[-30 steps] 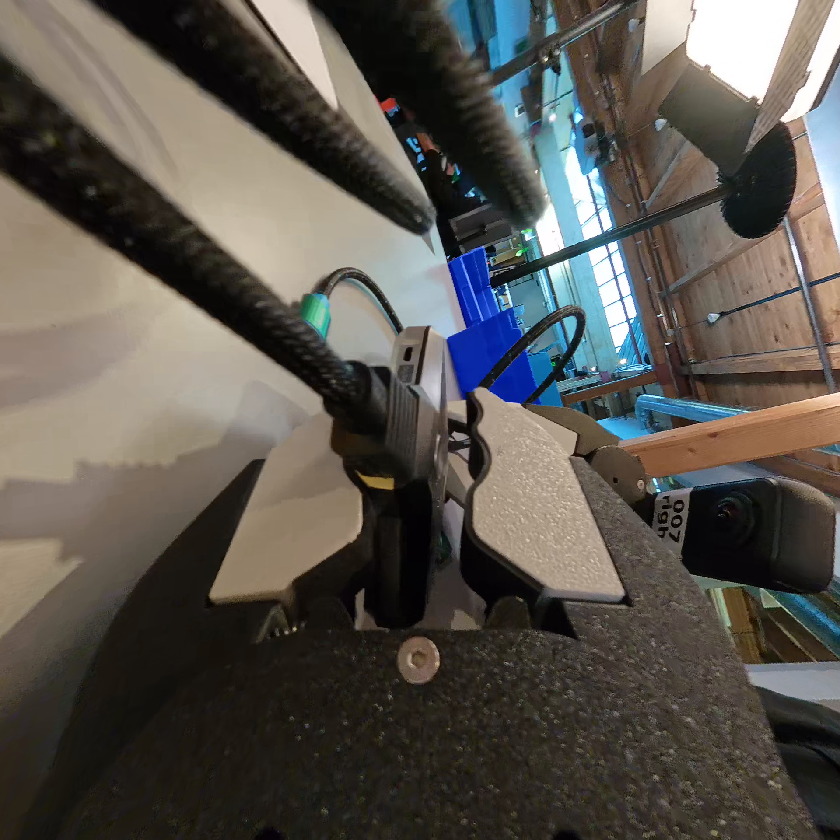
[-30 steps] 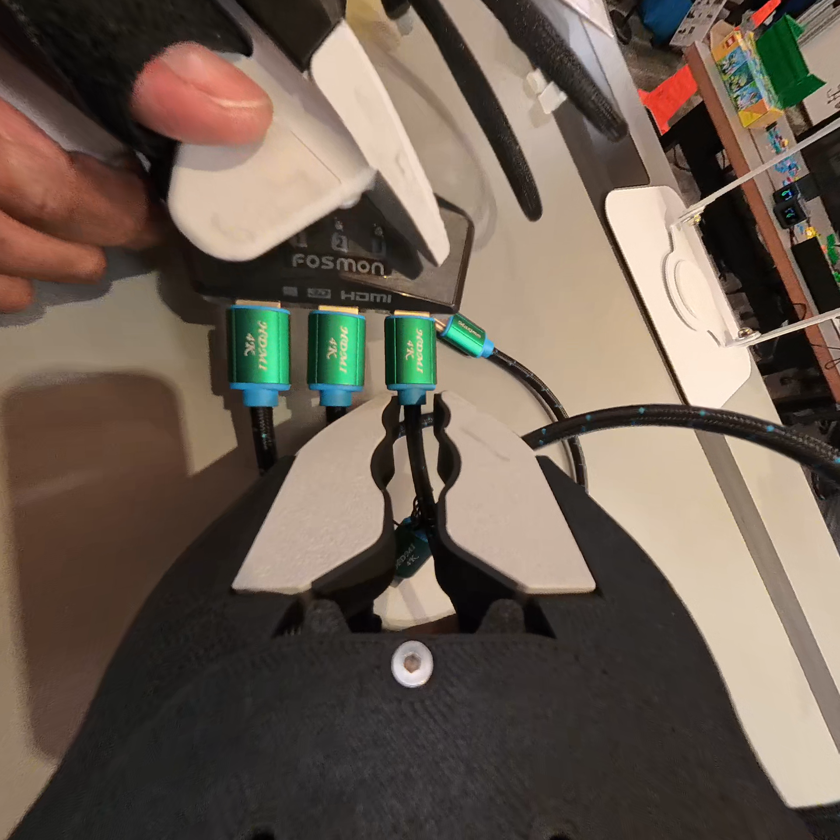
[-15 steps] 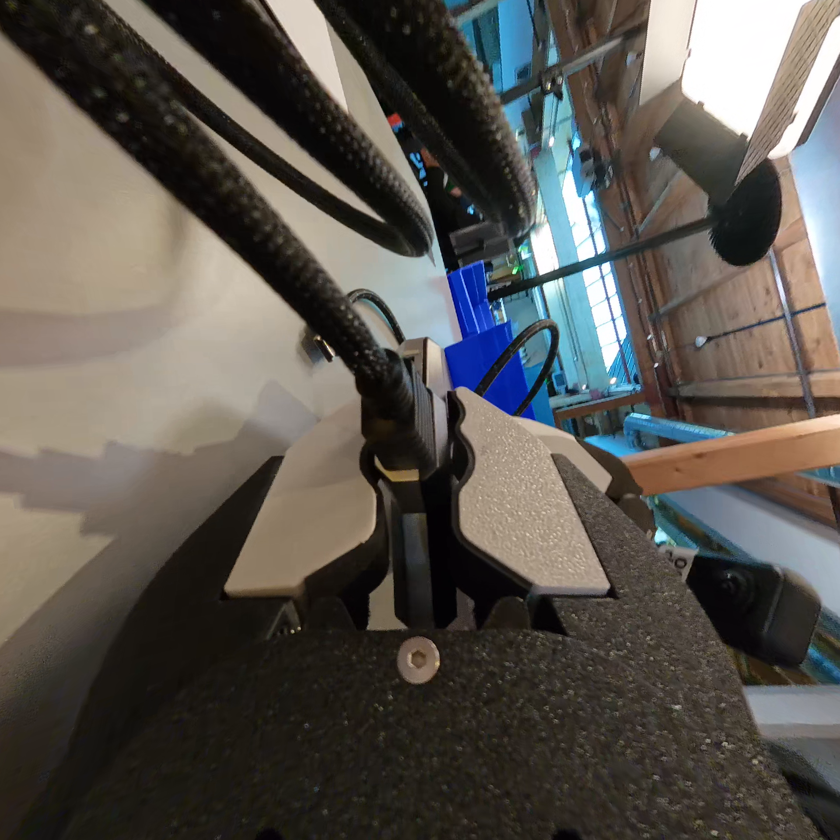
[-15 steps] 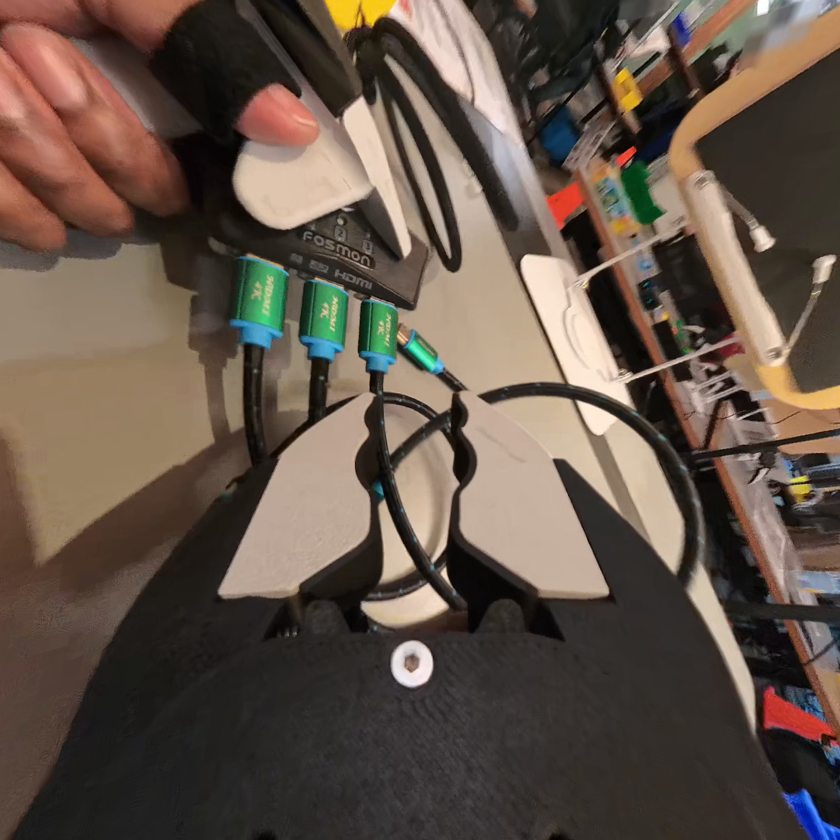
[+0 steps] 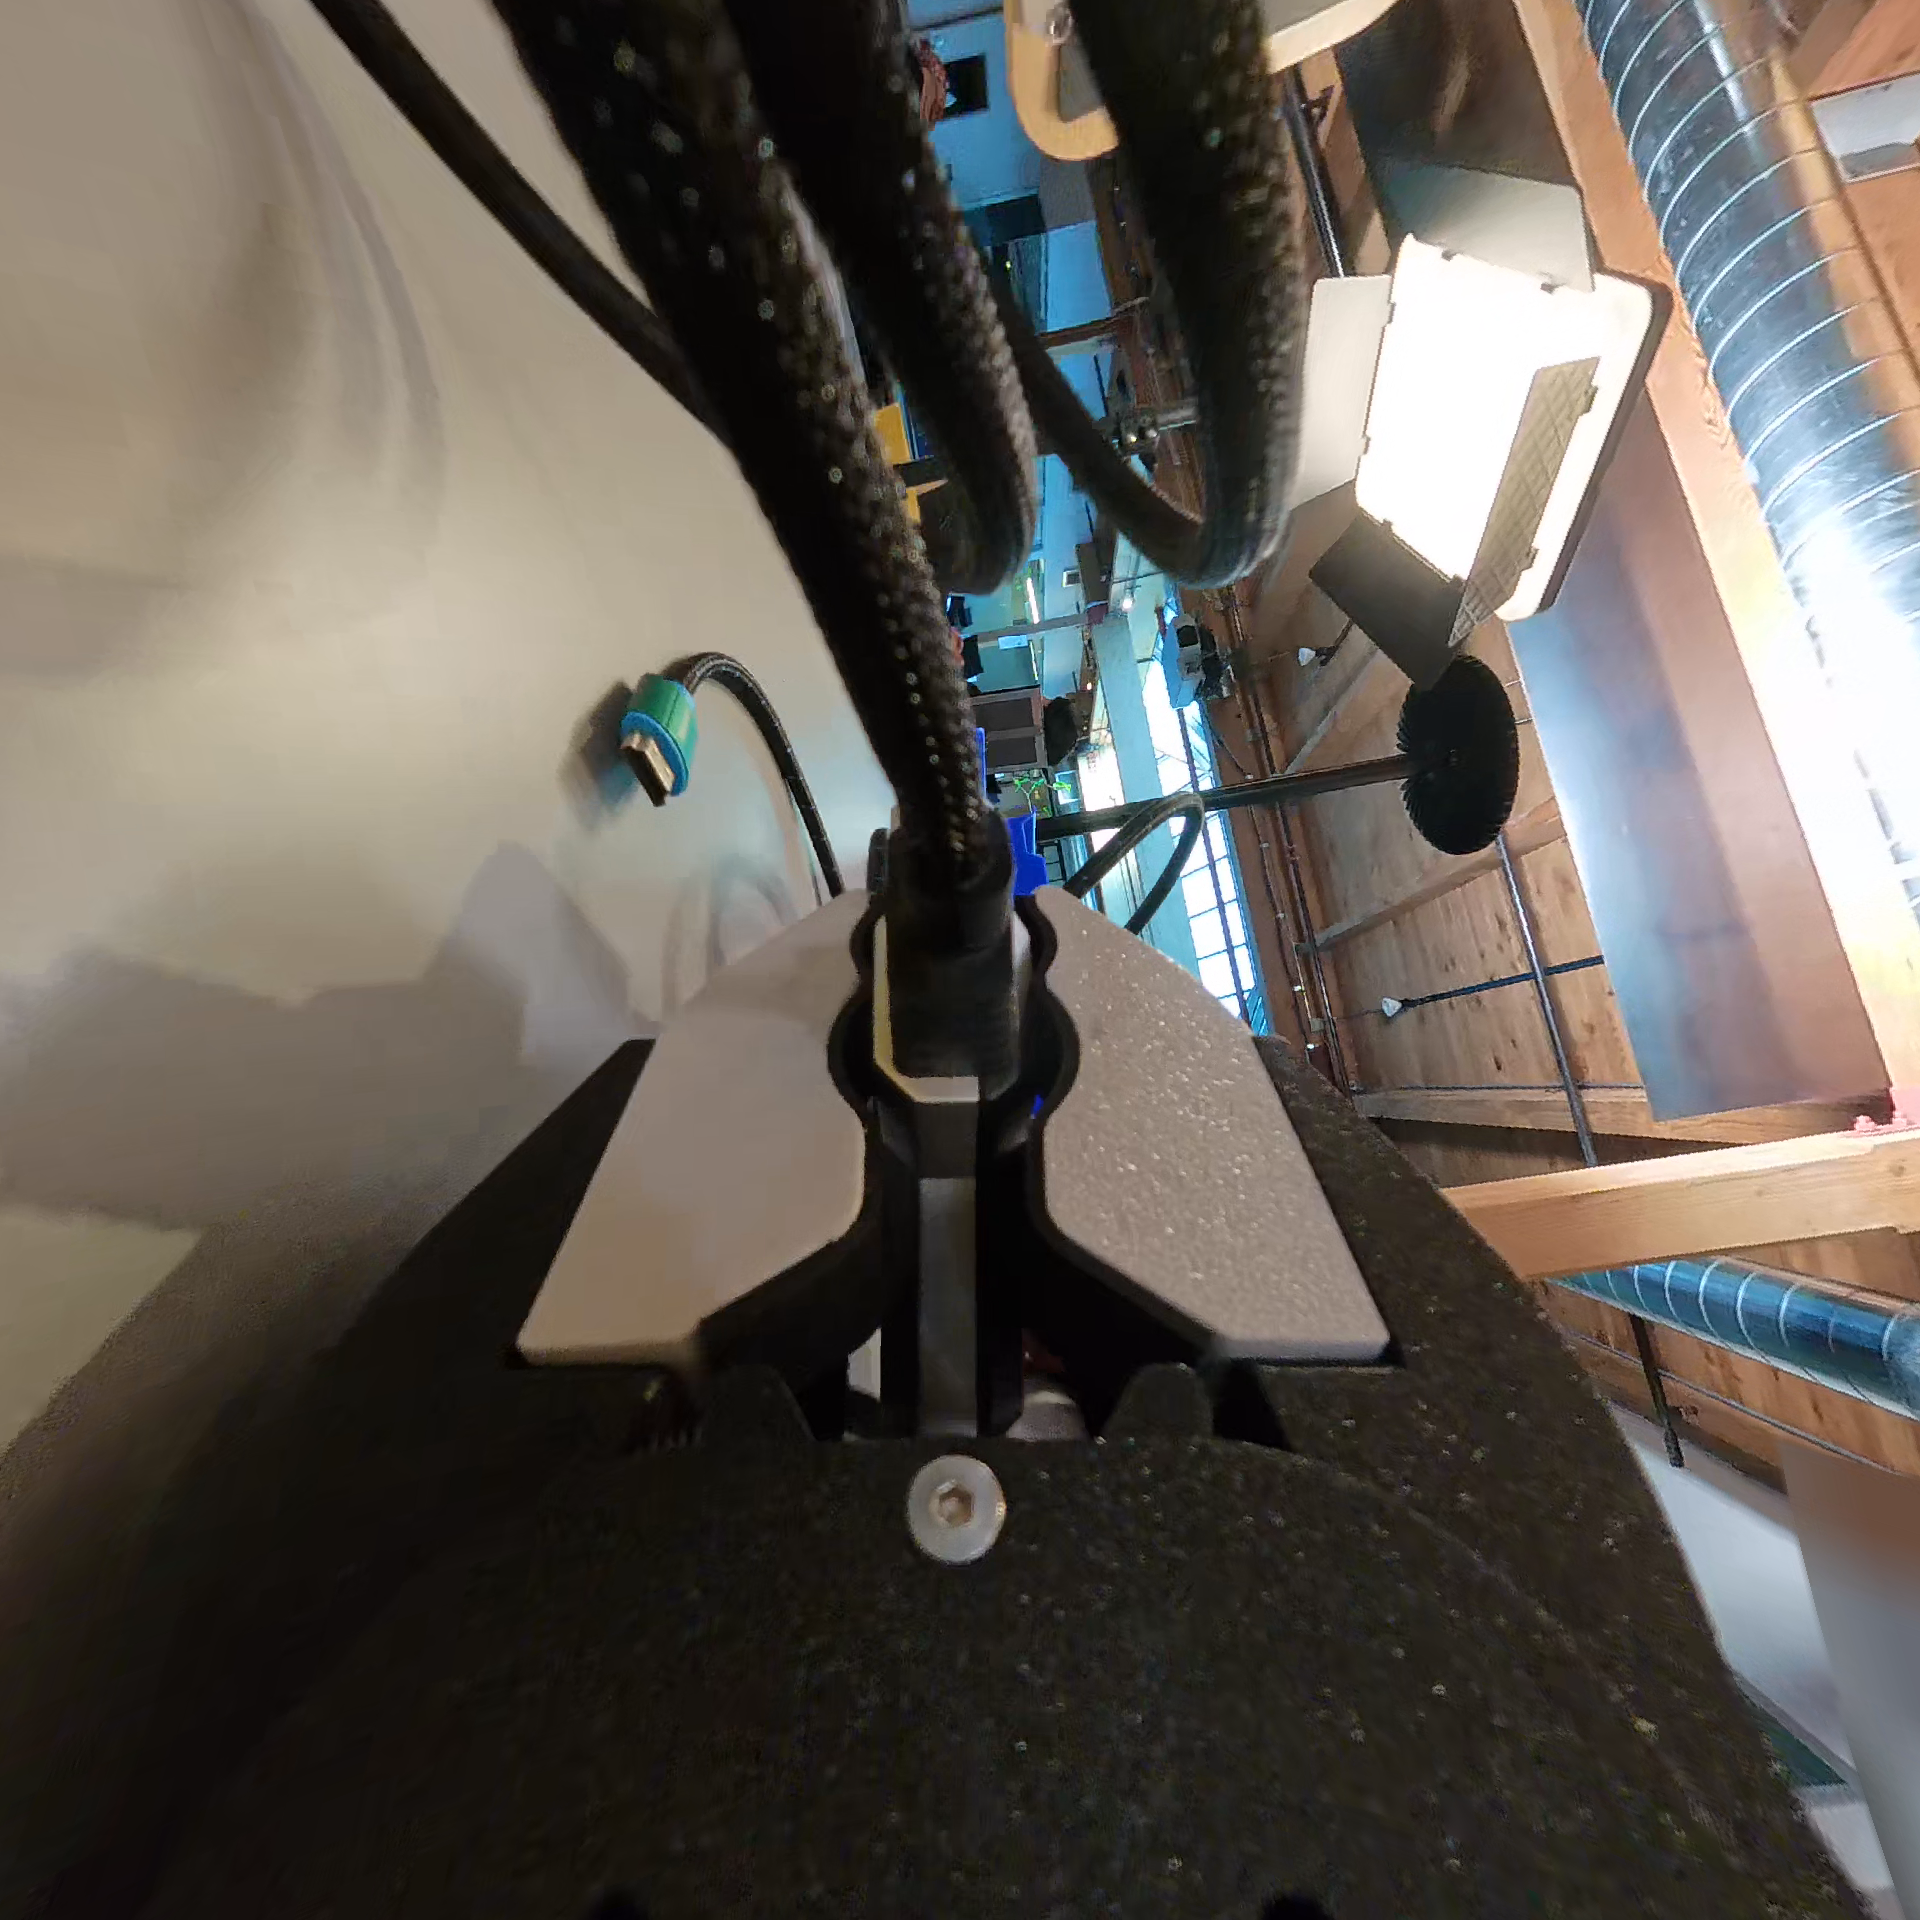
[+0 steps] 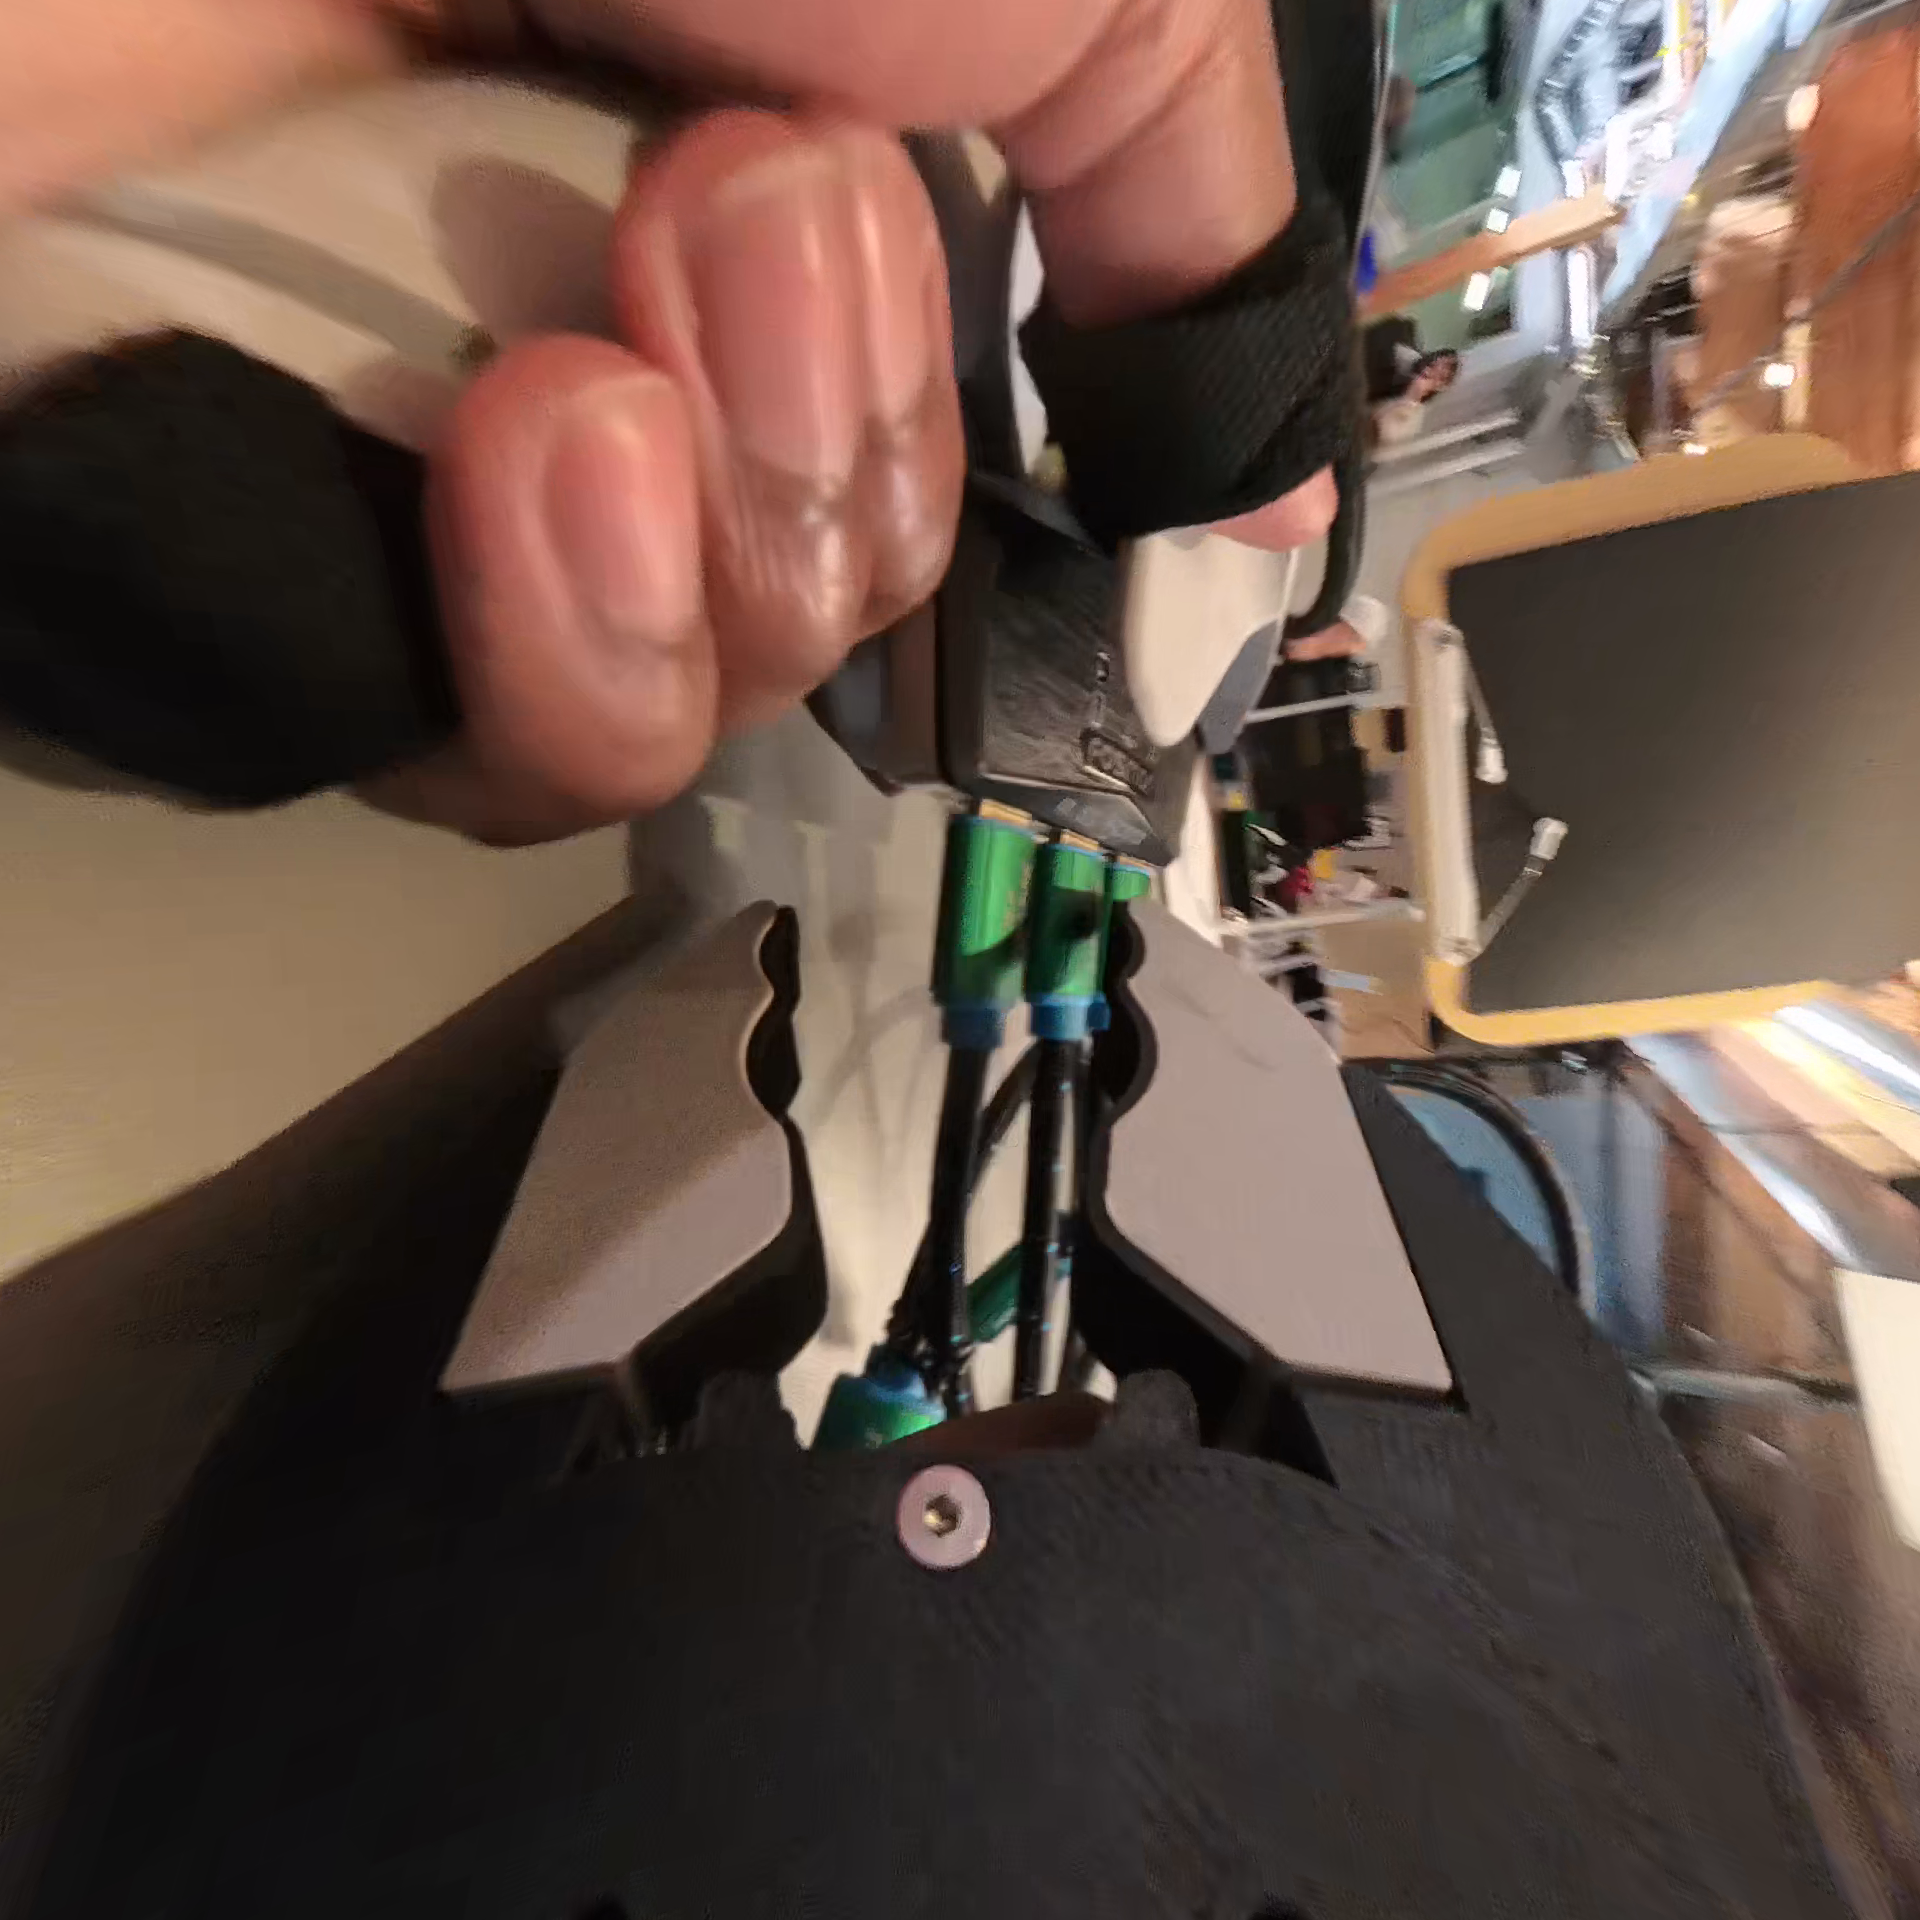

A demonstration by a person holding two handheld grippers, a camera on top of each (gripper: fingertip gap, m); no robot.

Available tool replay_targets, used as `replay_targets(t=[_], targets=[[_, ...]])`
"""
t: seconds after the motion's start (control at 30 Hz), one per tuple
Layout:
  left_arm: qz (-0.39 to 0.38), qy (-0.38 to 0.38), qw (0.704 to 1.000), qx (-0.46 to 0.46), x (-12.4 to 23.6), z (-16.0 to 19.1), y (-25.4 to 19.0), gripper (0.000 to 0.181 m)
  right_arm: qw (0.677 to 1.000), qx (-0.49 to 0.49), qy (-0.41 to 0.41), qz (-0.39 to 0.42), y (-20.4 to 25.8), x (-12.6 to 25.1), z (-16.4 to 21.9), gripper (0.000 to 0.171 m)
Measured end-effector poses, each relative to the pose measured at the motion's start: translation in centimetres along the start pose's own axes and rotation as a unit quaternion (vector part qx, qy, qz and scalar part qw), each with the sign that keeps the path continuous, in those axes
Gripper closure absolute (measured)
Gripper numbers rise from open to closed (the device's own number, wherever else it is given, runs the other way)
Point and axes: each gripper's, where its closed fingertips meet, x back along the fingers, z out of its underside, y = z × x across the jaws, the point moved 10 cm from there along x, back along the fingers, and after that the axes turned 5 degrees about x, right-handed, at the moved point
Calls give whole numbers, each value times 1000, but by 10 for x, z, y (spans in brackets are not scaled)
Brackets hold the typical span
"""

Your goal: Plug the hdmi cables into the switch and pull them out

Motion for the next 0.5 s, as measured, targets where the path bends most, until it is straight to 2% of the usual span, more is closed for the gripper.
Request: replay_targets(t=[0.13,0.17,0.2,0.27,0.33,0.5], targets=[[-2,6,1000,-1,4,15,4,157,995,63,45,69,3,-2,-3,127],[0,8,1000,-1,5,18,5,157,993,79,51,69,6,-2,-4,140],[1,12,1000,-4,6,20,5,156,991,92,57,80,8,-2,-4,145],[11,24,999,-23,10,22,2,140,987,109,62,99,7,0,-4,156],[34,47,997,-50,17,25,-4,126,988,97,55,108,0,4,-2,159],[137,68,984,-97,48,36,-15,128,984,87,61,143,-18,10,10,159]])
